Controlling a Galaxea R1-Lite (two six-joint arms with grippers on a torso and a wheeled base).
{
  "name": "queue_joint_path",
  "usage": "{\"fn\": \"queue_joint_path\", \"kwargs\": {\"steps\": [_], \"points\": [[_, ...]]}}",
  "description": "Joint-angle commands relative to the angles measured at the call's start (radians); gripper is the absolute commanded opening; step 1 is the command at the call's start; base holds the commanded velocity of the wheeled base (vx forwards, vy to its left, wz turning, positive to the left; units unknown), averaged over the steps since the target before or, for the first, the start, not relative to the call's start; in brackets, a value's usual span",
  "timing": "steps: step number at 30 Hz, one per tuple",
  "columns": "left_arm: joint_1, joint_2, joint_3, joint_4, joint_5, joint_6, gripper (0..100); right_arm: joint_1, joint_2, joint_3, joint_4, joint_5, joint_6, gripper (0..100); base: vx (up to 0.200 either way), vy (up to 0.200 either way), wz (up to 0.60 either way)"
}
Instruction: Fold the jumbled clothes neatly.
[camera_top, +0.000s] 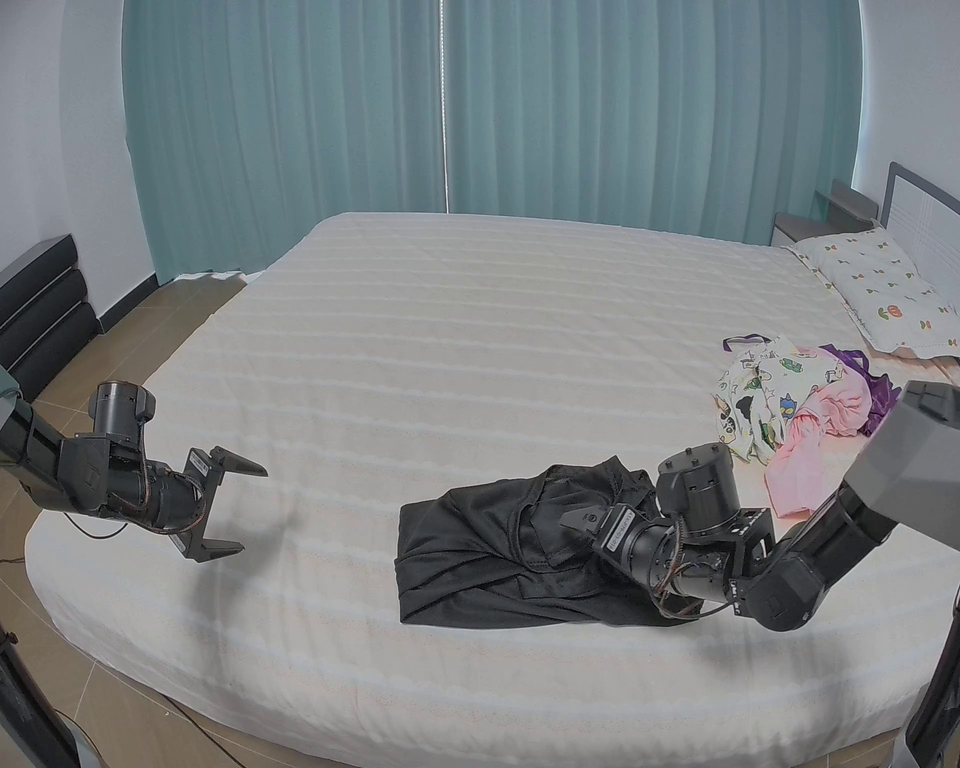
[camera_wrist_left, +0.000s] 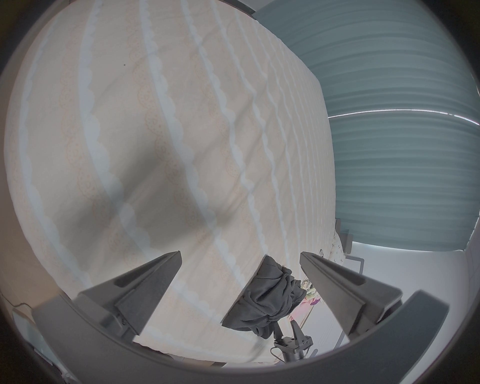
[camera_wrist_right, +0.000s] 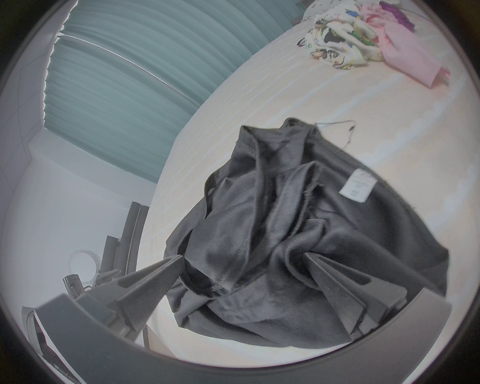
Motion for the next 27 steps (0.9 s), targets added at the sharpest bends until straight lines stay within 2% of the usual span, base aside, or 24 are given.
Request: {"fn": "queue_joint_path", "kwargs": {"steps": [1,11,16,27], "points": [[0.0,0.003,-0.001,0.0,0.0,0.0,100,-0.023,-0.114,0.069,0.008,-0.015,-0.02,100,0.0,0.0,0.0],[0.0,0.002,0.002,0.0,0.0,0.0,100,0.04,-0.145,0.067,0.008,-0.03,-0.021,100,0.0,0.0,0.0],[0.0,0.003,0.002,0.0,0.0,0.0,100,0.078,-0.042,0.001,0.008,-0.033,-0.018,100,0.0,0.0,0.0],[0.0,0.006,0.003,0.0,0.0,-0.002,100,0.097,0.093,-0.116,0.011,-0.027,-0.013,100,0.0,0.0,0.0]]}}
